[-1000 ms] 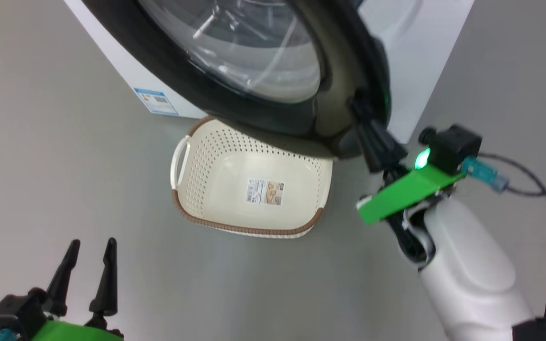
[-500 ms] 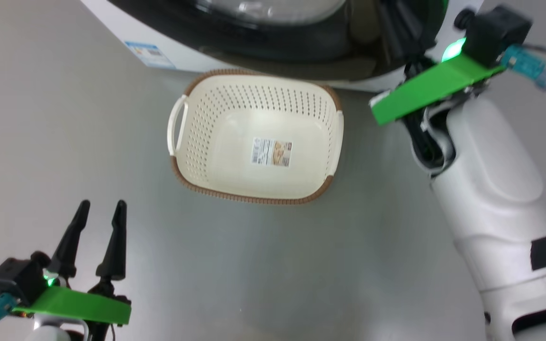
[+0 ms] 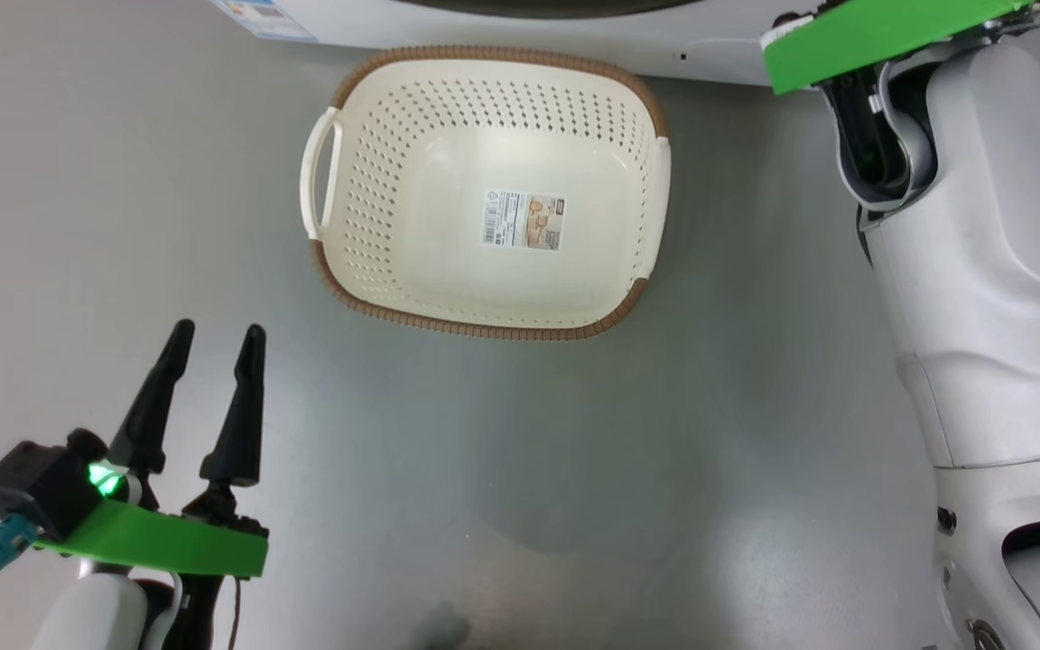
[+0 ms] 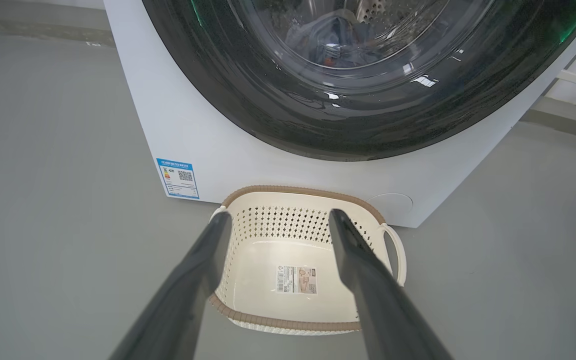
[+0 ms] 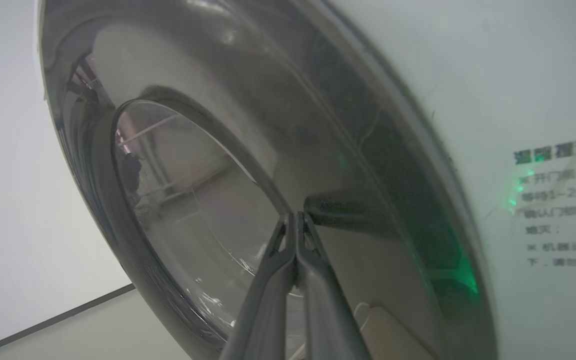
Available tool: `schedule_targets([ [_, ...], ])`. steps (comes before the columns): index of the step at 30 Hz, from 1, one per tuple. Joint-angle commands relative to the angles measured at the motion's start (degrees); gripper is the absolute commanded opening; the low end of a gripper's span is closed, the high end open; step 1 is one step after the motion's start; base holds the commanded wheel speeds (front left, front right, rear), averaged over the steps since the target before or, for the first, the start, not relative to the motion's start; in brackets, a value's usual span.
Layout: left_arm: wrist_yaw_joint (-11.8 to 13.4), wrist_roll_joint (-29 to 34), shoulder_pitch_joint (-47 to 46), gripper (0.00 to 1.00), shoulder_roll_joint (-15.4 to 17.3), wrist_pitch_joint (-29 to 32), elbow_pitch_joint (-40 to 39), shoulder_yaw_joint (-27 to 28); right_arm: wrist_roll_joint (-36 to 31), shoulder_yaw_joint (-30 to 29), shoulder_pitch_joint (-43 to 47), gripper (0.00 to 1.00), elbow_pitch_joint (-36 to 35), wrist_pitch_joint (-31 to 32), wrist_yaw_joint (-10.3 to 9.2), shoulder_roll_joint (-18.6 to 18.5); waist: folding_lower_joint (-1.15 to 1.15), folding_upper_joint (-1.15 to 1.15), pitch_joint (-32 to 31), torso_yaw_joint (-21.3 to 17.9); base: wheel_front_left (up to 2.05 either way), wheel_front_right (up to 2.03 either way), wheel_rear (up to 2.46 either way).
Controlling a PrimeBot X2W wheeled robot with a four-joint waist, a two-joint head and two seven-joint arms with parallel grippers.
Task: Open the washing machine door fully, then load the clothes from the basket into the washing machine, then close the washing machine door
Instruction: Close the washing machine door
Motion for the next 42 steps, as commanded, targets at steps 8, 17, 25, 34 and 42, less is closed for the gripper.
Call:
schedule_targets([
  [8,-0.2,-0.3,0.3,1.0,2.6,-0.5,-0.9,2.0,-0.3,0.5,0.0,0.0,-2.3,-0.3,-0.43,1.1,0.0,0.0,-0.8,-1.0,0.0,0.0,0.0],
  [17,-0.2,1.7,3.2,1.0,2.6,-0.5,-0.8,5.8,2.0,6.6,12.3,0.0,-4.4,-0.3,-0.43,1.1,0.0,0.0,-8.0,-3.4,0.0,0.0,0.0],
  [25,-0.2,4.2,6.8,1.0,2.5,-0.5,-1.2,9.0,3.0,7.3,23.9,0.09,-7.5,-0.3,-0.43,1.1,0.0,0.0,-14.6,-6.2,0.0,0.0,0.0],
  [34,-0.2,6.1,10.8,1.0,1.6,-0.5,-0.9,12.6,3.4,5.1,34.7,1.0,-11.1,-0.3,-0.43,1.1,0.0,0.0,-20.8,-9.8,0.0,0.0,0.0],
  [42,-0.2,6.6,13.9,1.0,0.9,-0.5,-1.1,14.8,2.0,2.9,43.1,1.0,-15.2,-0.3,-0.43,1.1,0.0,0.0,-24.6,-12.9,0.0,0.0,0.0],
])
